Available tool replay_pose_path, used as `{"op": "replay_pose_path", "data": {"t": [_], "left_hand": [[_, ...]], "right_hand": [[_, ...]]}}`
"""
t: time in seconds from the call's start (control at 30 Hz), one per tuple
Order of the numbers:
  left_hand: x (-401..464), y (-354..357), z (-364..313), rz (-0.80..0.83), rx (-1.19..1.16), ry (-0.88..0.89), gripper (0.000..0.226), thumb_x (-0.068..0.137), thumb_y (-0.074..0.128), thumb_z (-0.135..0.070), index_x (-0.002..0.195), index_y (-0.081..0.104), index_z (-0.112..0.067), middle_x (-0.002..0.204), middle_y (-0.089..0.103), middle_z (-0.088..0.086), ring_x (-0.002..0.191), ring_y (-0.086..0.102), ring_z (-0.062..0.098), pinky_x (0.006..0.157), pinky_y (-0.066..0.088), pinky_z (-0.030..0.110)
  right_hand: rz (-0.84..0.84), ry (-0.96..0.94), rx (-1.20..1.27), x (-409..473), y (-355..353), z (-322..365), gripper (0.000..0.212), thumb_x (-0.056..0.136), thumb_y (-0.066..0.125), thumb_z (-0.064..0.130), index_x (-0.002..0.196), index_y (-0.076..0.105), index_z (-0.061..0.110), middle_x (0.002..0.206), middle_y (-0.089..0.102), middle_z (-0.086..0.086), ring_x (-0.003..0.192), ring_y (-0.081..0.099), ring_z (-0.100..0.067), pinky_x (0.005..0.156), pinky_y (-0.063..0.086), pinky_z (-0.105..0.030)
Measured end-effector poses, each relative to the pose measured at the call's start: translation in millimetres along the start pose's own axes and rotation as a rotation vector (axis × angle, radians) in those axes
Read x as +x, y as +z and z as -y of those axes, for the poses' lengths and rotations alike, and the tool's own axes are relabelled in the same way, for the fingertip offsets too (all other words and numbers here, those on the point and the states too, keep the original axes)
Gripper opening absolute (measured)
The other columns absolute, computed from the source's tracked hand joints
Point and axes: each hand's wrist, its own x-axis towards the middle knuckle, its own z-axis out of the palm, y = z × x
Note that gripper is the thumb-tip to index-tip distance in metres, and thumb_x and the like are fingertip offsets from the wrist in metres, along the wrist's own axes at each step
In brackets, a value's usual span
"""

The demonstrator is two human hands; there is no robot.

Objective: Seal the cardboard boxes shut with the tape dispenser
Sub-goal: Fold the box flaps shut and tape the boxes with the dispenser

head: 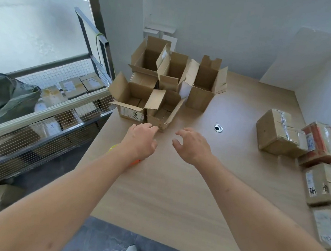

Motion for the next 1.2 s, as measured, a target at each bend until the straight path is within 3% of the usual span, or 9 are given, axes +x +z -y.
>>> {"op": "replay_pose_path", "data": {"t": [0.33, 0.63, 0.77, 0.83, 0.9, 1.0, 1.1, 1.2], "left_hand": [[75.3, 40.4, 31.8, 0.104, -0.073, -0.047, 0.065, 0.098, 0.05, -0.032, 0.158, 0.027, -0.018, 0.142, 0.052, 0.01, 0.131, 0.049, 0.031, 0.113, 0.031, 0.045], [155.4, 69.3, 51.6, 0.181, -0.122, -0.087, 0.069, 0.099, 0.051, -0.032, 0.16, 0.021, -0.021, 0.139, 0.054, 0.013, 0.125, 0.052, 0.037, 0.107, 0.04, 0.046], [163.0, 83.9, 64.1, 0.229, -0.163, -0.102, 0.067, 0.099, 0.051, -0.032, 0.159, 0.024, -0.021, 0.139, 0.052, 0.013, 0.127, 0.051, 0.036, 0.105, 0.044, 0.048], [163.2, 88.8, 67.4, 0.245, -0.195, -0.096, 0.065, 0.099, 0.051, -0.031, 0.158, 0.028, -0.018, 0.146, 0.048, 0.012, 0.134, 0.047, 0.033, 0.108, 0.043, 0.048], [163.0, 91.0, 69.1, 0.246, -0.221, -0.086, 0.063, 0.099, 0.051, -0.029, 0.157, 0.031, -0.015, 0.15, 0.045, 0.012, 0.138, 0.044, 0.031, 0.112, 0.04, 0.047], [159.9, 89.7, 68.7, 0.245, -0.225, -0.049, 0.06, 0.099, 0.051, -0.027, 0.155, 0.036, -0.011, 0.149, 0.046, 0.013, 0.138, 0.044, 0.031, 0.113, 0.039, 0.045], [150.9, 85.8, 69.0, 0.274, -0.203, -0.006, 0.055, 0.1, 0.049, -0.026, 0.152, 0.041, -0.01, 0.148, 0.047, 0.013, 0.137, 0.044, 0.03, 0.113, 0.038, 0.041], [140.9, 81.8, 74.6, 0.302, -0.164, 0.036, 0.043, 0.099, 0.046, -0.024, 0.138, 0.056, -0.011, 0.137, 0.056, 0.012, 0.129, 0.051, 0.03, 0.107, 0.044, 0.042]], "right_hand": [[0.107, 0.076, 0.078, 90.5, 49.0, -14.9, 0.042, 0.101, 0.046, 0.046, 0.138, 0.055, 0.028, 0.136, 0.052, -0.003, 0.12, 0.055, -0.028, 0.093, 0.049, -0.041], [0.099, 0.171, 0.227, 187.1, 86.4, -31.0, 0.038, 0.103, 0.045, 0.04, 0.136, 0.055, 0.025, 0.13, 0.051, -0.007, 0.117, 0.056, -0.03, 0.087, 0.047, -0.041], [0.068, 0.177, 0.224, 194.9, 105.7, -26.1, 0.028, 0.103, 0.046, 0.034, 0.111, 0.065, 0.016, 0.112, 0.056, -0.007, 0.106, 0.057, -0.03, 0.074, 0.042, -0.035], [0.023, 0.19, 0.252, 191.7, 108.3, -23.2, 0.027, 0.101, 0.049, 0.031, 0.094, 0.069, 0.014, 0.102, 0.061, -0.006, 0.098, 0.059, -0.029, 0.071, 0.046, -0.035], [0.018, 0.191, 0.266, 185.6, 111.2, -21.2, 0.026, 0.099, 0.052, 0.03, 0.09, 0.072, 0.014, 0.095, 0.066, -0.005, 0.095, 0.061, -0.029, 0.074, 0.052, -0.037], [0.073, 0.134, 0.19, 166.5, 111.9, -18.5, 0.025, 0.099, 0.053, 0.031, 0.096, 0.073, 0.016, 0.095, 0.068, -0.003, 0.098, 0.063, -0.028, 0.078, 0.056, -0.04], [0.109, 0.118, 0.1, 141.7, 110.7, -11.9, 0.027, 0.102, 0.052, 0.031, 0.113, 0.072, 0.019, 0.108, 0.07, -0.001, 0.108, 0.061, -0.025, 0.083, 0.054, -0.037], [0.158, 0.161, 0.092, 115.1, 116.3, 2.5, 0.029, 0.099, 0.053, 0.032, 0.123, 0.07, 0.028, 0.113, 0.071, 0.0, 0.113, 0.062, -0.024, 0.089, 0.055, -0.037]]}}
